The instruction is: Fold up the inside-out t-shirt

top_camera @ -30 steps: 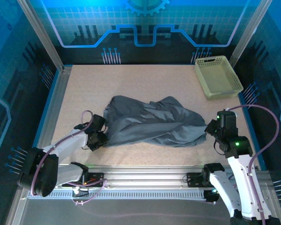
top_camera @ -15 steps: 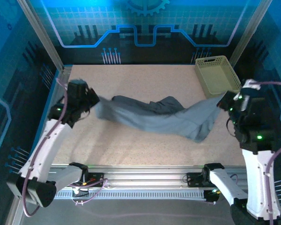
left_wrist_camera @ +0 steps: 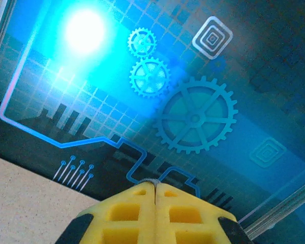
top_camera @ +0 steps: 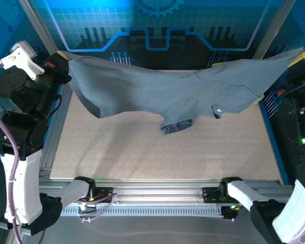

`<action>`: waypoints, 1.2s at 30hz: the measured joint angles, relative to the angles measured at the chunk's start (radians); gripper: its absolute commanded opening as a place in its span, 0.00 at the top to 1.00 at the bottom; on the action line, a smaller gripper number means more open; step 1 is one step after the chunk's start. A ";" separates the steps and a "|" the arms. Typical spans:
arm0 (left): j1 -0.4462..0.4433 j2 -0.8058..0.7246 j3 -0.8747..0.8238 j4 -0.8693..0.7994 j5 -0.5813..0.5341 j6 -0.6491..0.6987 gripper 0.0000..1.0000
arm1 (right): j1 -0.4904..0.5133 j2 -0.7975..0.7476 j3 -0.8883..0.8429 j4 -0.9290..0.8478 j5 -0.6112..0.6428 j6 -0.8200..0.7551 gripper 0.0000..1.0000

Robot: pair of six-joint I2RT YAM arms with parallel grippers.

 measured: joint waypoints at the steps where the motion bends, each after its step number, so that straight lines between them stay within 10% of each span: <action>1: 0.000 -0.007 0.000 -0.002 0.000 0.009 1.00 | 0.000 0.000 0.016 0.005 -0.010 -0.011 1.00; 11: 0.000 0.034 0.000 0.004 0.000 0.072 1.00 | 0.000 0.105 0.134 0.043 -0.040 -0.066 1.00; 23: 0.085 0.448 0.022 -0.027 0.041 0.073 1.00 | -0.005 0.495 0.162 0.082 -0.040 -0.096 1.00; 36: 0.264 0.933 0.781 -0.017 0.326 -0.088 1.00 | -0.214 0.903 0.628 0.207 -0.300 0.245 1.00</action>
